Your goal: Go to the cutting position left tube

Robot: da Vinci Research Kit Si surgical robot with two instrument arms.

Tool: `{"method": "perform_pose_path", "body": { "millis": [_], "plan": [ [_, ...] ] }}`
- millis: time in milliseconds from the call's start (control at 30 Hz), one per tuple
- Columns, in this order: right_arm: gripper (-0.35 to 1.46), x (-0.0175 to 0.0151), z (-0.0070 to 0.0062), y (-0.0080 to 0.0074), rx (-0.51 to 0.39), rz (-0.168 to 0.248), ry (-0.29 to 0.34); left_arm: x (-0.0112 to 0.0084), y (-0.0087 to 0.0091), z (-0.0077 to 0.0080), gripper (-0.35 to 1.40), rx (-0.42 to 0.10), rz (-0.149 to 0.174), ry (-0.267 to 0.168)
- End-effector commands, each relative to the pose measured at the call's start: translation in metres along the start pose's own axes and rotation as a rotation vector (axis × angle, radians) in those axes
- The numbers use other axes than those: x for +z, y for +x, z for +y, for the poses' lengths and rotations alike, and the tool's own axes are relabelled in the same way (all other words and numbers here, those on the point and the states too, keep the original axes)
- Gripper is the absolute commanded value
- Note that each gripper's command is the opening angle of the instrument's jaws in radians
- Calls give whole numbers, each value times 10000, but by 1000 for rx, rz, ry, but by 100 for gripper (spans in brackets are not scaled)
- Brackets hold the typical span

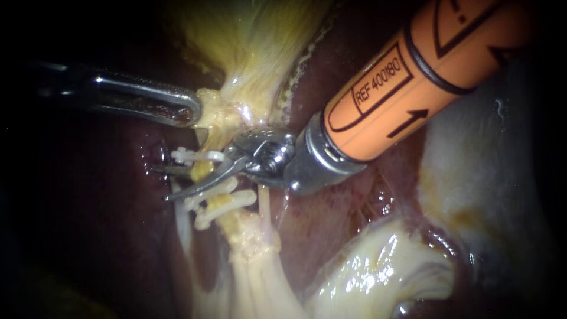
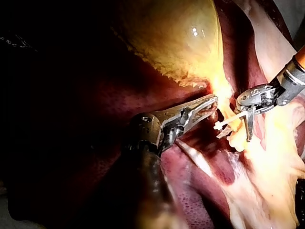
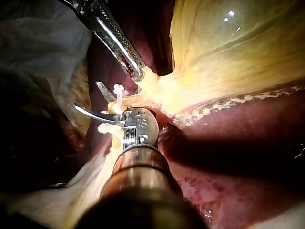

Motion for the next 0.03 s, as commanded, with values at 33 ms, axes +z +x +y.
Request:
{"method": "perform_pose_path", "body": {
  "millis": [33],
  "plan": [
    [114, 0, 1, 0, -1, 2, 1, 0, 0, 0, -35, -2, 2, 1]
  ]
}}
